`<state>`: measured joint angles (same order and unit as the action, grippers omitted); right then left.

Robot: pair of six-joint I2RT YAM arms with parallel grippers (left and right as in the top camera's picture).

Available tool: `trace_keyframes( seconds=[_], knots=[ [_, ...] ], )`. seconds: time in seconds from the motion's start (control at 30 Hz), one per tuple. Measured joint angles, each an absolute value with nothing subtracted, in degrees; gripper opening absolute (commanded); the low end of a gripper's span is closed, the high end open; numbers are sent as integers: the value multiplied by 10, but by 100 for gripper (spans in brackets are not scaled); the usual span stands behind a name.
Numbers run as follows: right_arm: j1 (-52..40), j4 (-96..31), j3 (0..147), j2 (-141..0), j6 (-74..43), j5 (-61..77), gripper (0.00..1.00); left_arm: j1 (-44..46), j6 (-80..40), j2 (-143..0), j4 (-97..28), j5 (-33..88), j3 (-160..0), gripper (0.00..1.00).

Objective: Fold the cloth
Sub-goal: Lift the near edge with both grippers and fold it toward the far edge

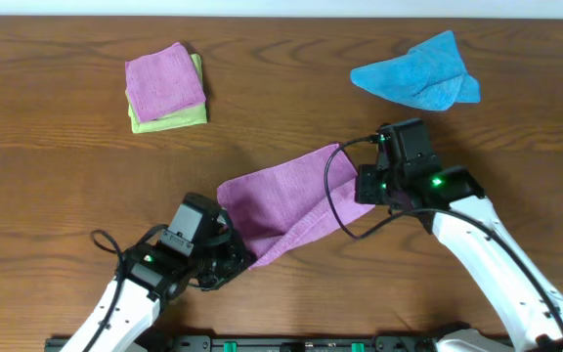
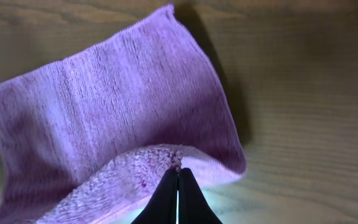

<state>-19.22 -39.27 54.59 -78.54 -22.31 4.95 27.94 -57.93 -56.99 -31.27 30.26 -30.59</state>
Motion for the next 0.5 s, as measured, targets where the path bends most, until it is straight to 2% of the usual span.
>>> trace_keyframes(
  seconds=[0.23,0.5],
  knots=[
    [-193,-340,546,-791,-216,40,2,222,-535,-602,-299,254,-307,6],
    [-193,-287,546,-838,-209,24,2,214,-507,-671,-222,250,-308,6]
  ],
)
